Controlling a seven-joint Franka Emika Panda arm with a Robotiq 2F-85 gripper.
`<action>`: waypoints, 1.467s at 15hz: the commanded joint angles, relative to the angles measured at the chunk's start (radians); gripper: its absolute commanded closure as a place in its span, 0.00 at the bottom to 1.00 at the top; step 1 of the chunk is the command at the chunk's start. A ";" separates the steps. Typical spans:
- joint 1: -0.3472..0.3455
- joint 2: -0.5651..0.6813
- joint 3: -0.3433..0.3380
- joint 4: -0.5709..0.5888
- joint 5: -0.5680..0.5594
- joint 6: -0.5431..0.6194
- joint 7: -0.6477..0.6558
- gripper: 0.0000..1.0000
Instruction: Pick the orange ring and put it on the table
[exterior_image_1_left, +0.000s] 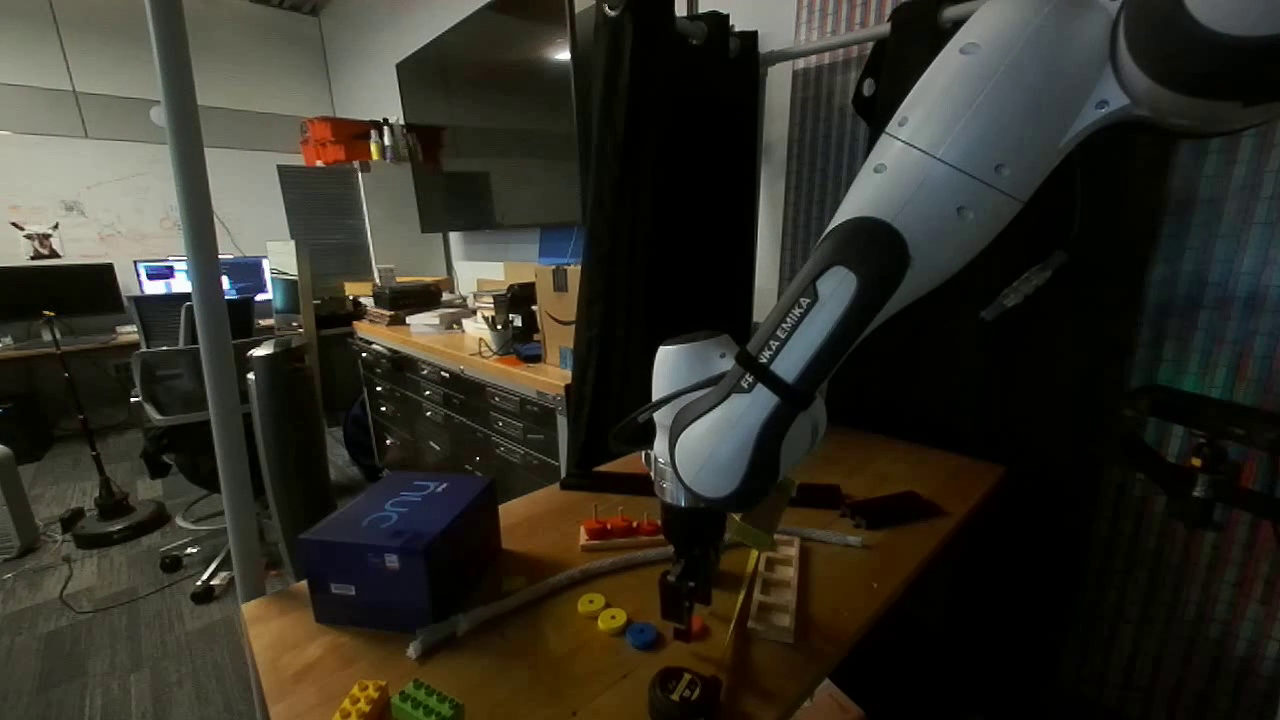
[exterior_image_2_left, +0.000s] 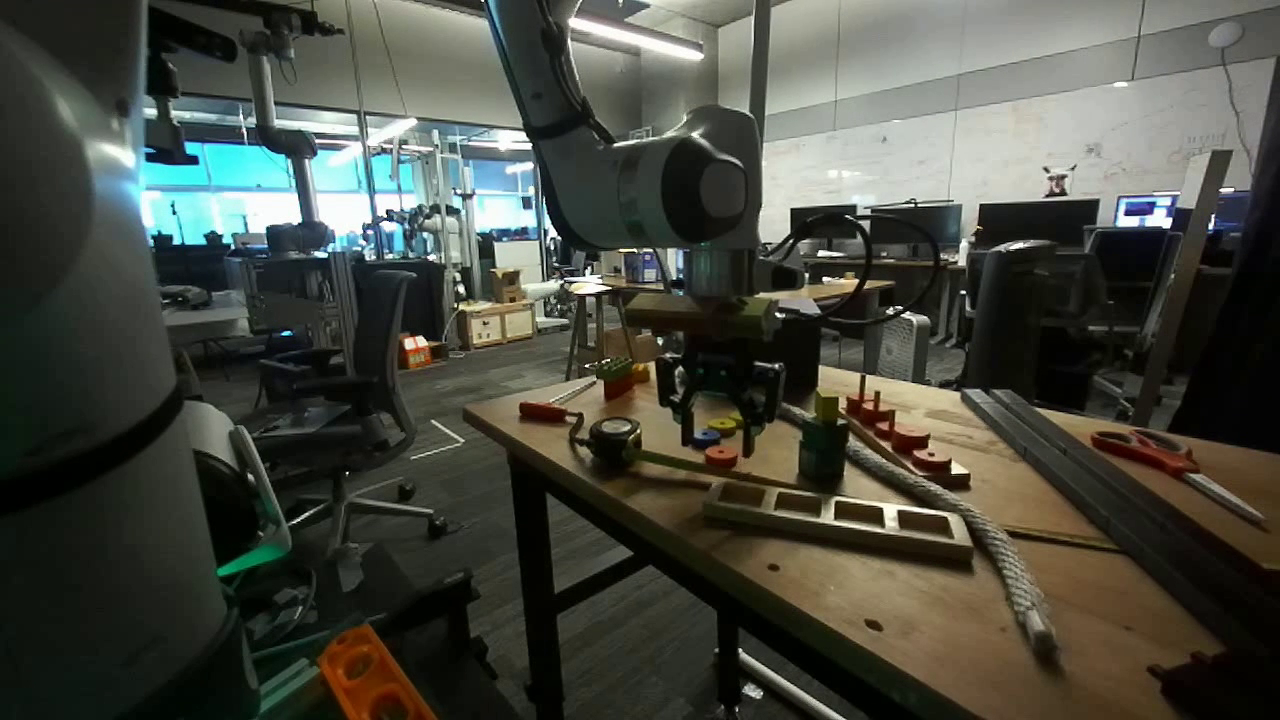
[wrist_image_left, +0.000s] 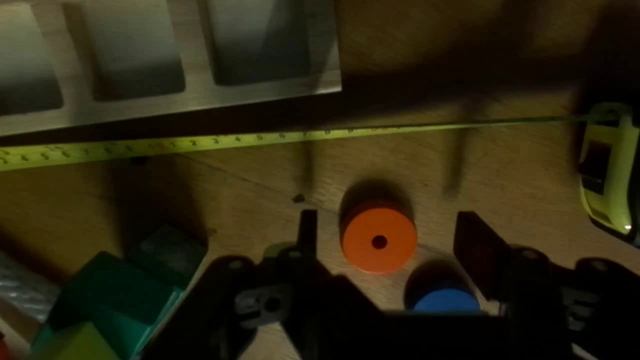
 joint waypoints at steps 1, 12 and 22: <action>0.018 -0.046 -0.010 -0.006 -0.014 -0.023 0.032 0.00; 0.046 -0.362 0.007 0.251 -0.057 -0.662 0.296 0.00; -0.046 -0.791 -0.067 0.281 -0.001 -1.015 0.467 0.00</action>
